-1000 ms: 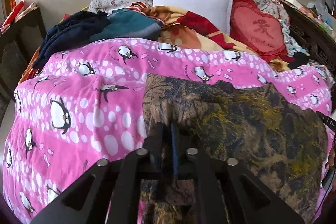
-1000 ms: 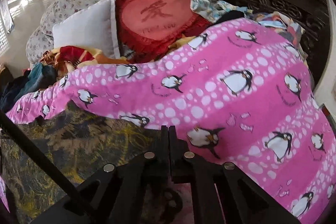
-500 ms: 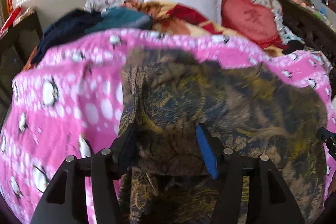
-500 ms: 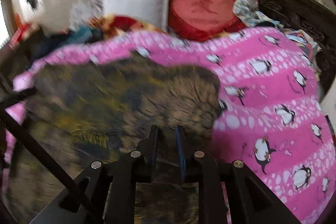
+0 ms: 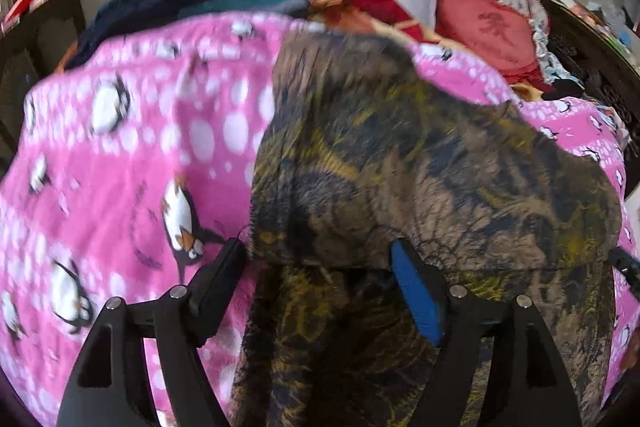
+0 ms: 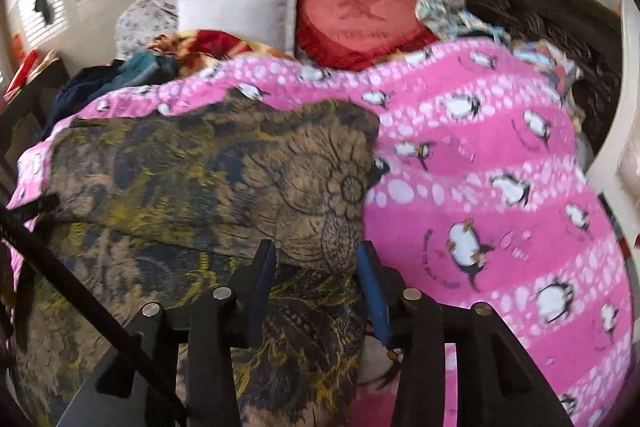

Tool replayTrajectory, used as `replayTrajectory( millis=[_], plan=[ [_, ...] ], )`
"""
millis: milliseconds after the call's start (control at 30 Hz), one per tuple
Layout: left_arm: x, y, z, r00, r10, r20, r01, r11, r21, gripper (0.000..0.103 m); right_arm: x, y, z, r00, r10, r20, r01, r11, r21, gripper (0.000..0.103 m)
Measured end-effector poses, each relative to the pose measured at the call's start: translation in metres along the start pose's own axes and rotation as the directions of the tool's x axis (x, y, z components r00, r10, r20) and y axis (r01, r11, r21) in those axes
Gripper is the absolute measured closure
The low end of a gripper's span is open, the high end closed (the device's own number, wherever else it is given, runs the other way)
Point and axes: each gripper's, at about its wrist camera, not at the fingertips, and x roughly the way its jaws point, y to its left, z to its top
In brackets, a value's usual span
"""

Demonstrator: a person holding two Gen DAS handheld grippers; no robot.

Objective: Fold small clothes

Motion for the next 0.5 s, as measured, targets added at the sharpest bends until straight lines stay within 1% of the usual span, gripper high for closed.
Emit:
replayTrajectory(
  millis=[67, 100, 133, 233, 300, 367, 433, 500],
  plan=[
    [-0.006, 0.003, -0.001, 1.000, -0.007, 0.001, 0.007, 1.000, -0.019, 0.028, 0.021, -0.001, -0.003, 0.999, -0.023, -0.047, 0.024, 1.000, 0.020, 0.058],
    [-0.015, 0.004, -0.003, 1.000, -0.003, 0.010, 0.003, 1.000, -0.016, 0.028, 0.024, -0.003, -0.006, 0.998, -0.011, -0.063, 0.013, 0.999, 0.041, 0.058],
    [-0.020, 0.005, -0.005, 1.000, -0.001, 0.019, 0.001, 1.000, -0.010, 0.028, 0.021, -0.005, -0.007, 0.998, -0.002, -0.059, 0.005, 0.999, 0.053, 0.058],
    [-0.041, 0.004, -0.014, 0.998, 0.035, 0.045, -0.036, 0.999, 0.027, 0.028, -0.011, -0.008, -0.013, 0.999, 0.036, -0.024, -0.034, 0.998, 0.055, 0.057],
    [-0.057, 0.005, -0.023, 0.997, 0.033, 0.068, -0.036, 0.999, 0.034, 0.028, -0.033, -0.010, -0.019, 0.999, 0.040, -0.009, -0.039, 0.998, 0.050, 0.052],
    [-0.068, 0.006, -0.031, 0.997, 0.031, 0.075, -0.034, 0.999, 0.033, 0.028, -0.054, -0.012, -0.026, 0.999, 0.041, -0.001, -0.041, 0.998, 0.046, 0.046],
    [-0.083, 0.006, -0.043, 0.996, 0.019, 0.086, -0.022, 0.999, 0.036, 0.028, -0.076, -0.011, -0.035, 0.999, 0.049, 0.000, -0.049, 0.998, 0.035, 0.041],
    [-0.097, 0.004, -0.054, 0.995, 0.025, 0.100, -0.030, 0.998, 0.048, 0.028, -0.100, -0.012, -0.046, 0.998, 0.065, 0.008, -0.066, 0.998, 0.021, 0.036]
  ],
)
